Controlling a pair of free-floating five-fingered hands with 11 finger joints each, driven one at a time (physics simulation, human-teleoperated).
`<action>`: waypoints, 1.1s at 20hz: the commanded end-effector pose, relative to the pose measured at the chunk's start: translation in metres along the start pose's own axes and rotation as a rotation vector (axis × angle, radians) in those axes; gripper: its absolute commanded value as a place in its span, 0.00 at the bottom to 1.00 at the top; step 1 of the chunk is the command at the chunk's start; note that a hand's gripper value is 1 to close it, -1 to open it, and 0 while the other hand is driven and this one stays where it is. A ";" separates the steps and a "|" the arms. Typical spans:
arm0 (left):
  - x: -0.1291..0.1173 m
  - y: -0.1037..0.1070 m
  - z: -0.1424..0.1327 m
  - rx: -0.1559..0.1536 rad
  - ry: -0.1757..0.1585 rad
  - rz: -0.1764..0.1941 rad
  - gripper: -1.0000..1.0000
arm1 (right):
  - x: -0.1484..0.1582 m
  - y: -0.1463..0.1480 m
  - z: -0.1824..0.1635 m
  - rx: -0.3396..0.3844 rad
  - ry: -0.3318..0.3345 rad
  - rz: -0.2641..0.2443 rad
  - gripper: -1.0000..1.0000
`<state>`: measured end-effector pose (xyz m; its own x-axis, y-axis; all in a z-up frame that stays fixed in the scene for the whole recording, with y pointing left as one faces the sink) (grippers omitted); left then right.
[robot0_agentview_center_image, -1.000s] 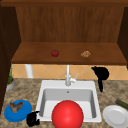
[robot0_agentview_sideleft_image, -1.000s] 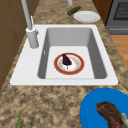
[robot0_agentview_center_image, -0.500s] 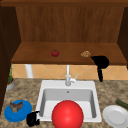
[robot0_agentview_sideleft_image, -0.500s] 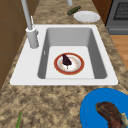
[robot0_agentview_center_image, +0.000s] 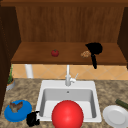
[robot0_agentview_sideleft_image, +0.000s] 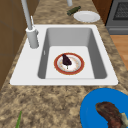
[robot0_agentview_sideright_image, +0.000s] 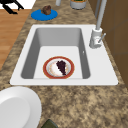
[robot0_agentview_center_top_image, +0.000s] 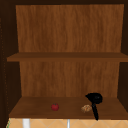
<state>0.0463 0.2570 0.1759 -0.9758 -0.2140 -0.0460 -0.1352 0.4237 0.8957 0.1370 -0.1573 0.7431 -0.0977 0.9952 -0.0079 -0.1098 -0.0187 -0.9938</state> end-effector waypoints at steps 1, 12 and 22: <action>0.000 0.000 0.000 0.000 0.000 0.000 0.50 | 0.008 -0.007 -0.029 0.034 0.001 0.011 0.00; 0.000 0.000 0.000 0.000 0.000 0.000 0.50 | 0.012 0.000 -0.111 0.142 -0.003 -0.013 0.00; 0.000 0.000 0.000 0.000 0.000 0.000 0.50 | -0.002 -0.010 -0.168 0.322 0.005 0.013 0.00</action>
<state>0.0463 0.2570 0.1759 -0.9758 -0.2140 -0.0460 -0.1352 0.4237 0.8957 0.2871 -0.1399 0.7405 -0.0938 0.9954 0.0192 -0.3519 -0.0151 -0.9359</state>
